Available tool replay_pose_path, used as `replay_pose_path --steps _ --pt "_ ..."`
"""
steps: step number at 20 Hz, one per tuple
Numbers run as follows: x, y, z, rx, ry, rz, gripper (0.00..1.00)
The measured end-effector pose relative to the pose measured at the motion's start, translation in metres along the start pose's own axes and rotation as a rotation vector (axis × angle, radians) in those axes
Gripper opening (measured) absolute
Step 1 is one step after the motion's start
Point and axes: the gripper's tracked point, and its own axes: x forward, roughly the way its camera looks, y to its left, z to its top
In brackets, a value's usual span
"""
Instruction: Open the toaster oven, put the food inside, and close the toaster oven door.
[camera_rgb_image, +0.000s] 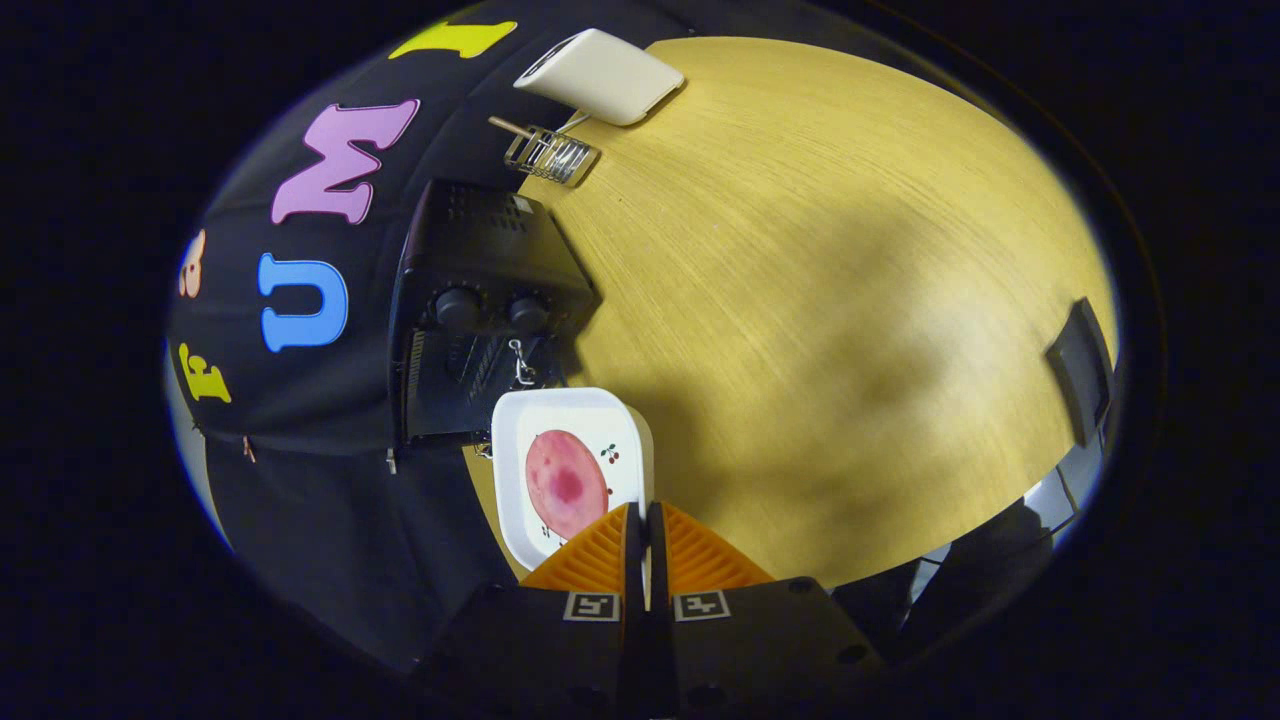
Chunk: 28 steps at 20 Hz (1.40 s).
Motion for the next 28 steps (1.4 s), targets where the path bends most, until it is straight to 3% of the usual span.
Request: replay_pose_path --steps 8,16,23,28 --pt "0.062 0.076 -0.029 0.142 -0.115 0.005 0.05" --pt "0.122 0.123 -0.01 0.377 -0.302 -0.045 0.05" --pt "0.161 0.16 0.009 0.63 -0.442 -0.007 0.05" --pt "0.179 0.174 0.018 0.666 -0.488 -0.039 0.05"
